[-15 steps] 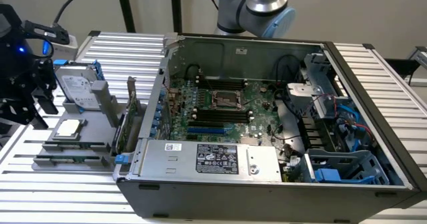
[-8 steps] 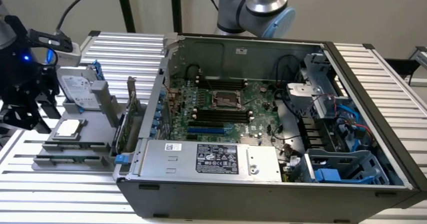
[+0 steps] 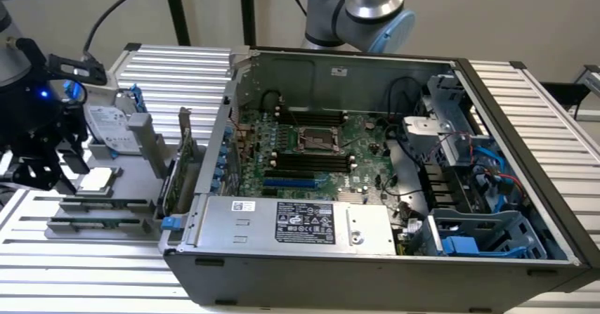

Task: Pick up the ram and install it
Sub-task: 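Pick up the ram and move it above insertion slot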

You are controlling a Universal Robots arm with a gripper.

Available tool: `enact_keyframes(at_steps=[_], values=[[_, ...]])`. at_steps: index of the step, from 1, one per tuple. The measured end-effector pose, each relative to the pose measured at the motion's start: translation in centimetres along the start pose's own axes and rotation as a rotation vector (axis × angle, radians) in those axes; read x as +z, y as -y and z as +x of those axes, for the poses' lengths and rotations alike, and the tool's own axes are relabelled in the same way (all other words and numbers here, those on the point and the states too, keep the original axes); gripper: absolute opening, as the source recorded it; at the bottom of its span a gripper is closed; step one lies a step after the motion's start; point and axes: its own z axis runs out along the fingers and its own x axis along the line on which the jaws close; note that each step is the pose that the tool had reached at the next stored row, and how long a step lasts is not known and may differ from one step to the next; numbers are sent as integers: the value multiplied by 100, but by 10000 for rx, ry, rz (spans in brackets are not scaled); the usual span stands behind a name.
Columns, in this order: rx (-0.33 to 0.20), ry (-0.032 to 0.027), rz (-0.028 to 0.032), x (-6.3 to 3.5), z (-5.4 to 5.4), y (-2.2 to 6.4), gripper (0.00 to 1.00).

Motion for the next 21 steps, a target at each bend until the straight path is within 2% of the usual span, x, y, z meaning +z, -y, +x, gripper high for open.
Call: enact_keyframes(at_steps=[10,21], values=[[1,2,2,184,57,6,42],[1,1,1,382,61,13,42]])
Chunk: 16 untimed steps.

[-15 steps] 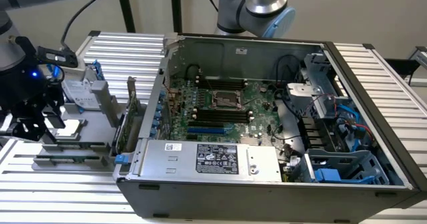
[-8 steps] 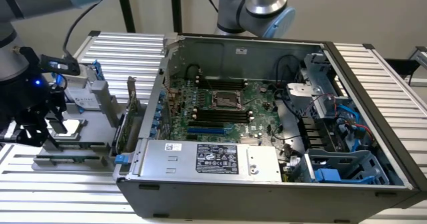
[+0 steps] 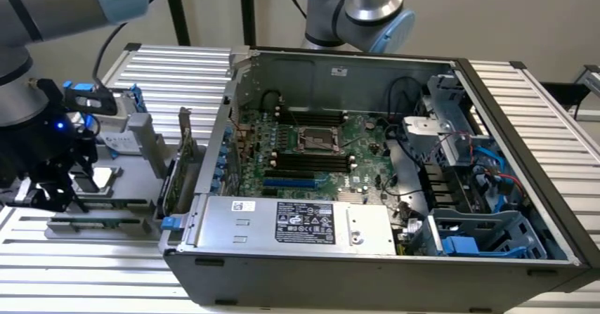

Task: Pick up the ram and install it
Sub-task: 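Pick up the ram and move it above insertion slot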

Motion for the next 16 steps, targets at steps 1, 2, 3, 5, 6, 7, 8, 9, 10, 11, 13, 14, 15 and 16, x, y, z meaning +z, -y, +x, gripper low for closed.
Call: enact_keyframes(at_steps=[1,2,3,5,6,7,8,9,10,11,13,14,15,16], values=[[0,0,0,18,0,1,42],[-1,0,1,37,0,3,42],[-1,-1,-1,54,0,5,42],[-1,0,0,91,-1,11,42],[-1,0,0,109,-1,15,42],[-2,0,-1,127,0,20,42],[-1,0,0,145,0,25,42],[-1,-1,-1,163,1,30,42],[-1,-1,0,181,3,35,42],[-1,-1,0,198,5,39,42],[0,-8,-1,224,14,41,42],[-1,-12,-2,234,21,43,42],[-1,-14,0,245,26,44,42],[0,-17,2,257,29,44,42]])
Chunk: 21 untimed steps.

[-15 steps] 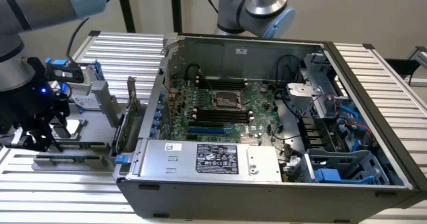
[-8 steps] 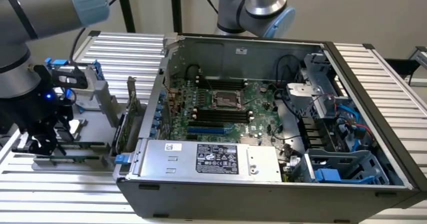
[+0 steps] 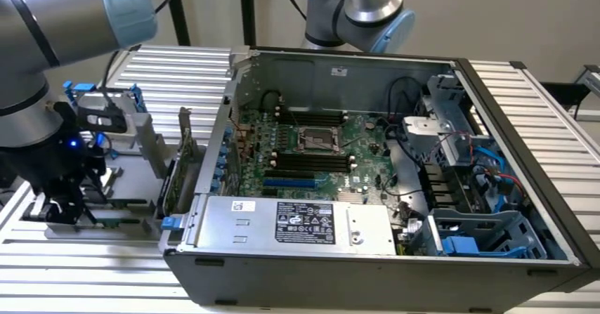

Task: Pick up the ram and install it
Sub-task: 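Pick up the ram and move it above insertion slot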

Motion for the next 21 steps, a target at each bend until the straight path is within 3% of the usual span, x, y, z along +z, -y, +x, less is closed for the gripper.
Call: enact_keyframes(at_steps=[14,20,21], values=[[0,-15,-1,219,23,34,42],[0,-20,-2,258,20,35,42],[0,-23,-1,261,19,35,34]])
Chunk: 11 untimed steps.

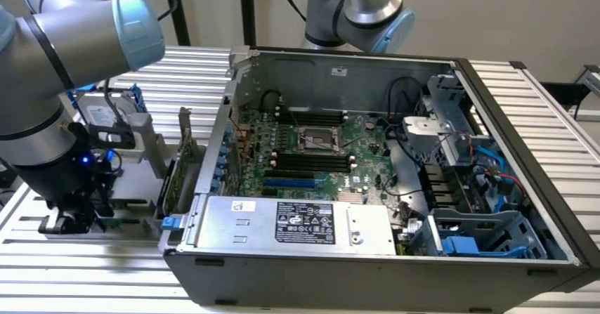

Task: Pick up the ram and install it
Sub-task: 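Pick up the ram and move it above insertion slot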

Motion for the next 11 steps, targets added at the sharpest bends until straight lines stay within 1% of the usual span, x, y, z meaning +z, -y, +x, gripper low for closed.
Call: enact_keyframes(at_steps=[2,3,6,8,9,11], values=[[0,-10,-1,3,0,0,34],[0,-13,-1,4,-1,0,27],[0,-20,1,6,-3,0,27],[0,-22,1,6,-3,0,25],[0,-22,1,6,-4,0,18],[0,-23,1,6,-4,0,18]])
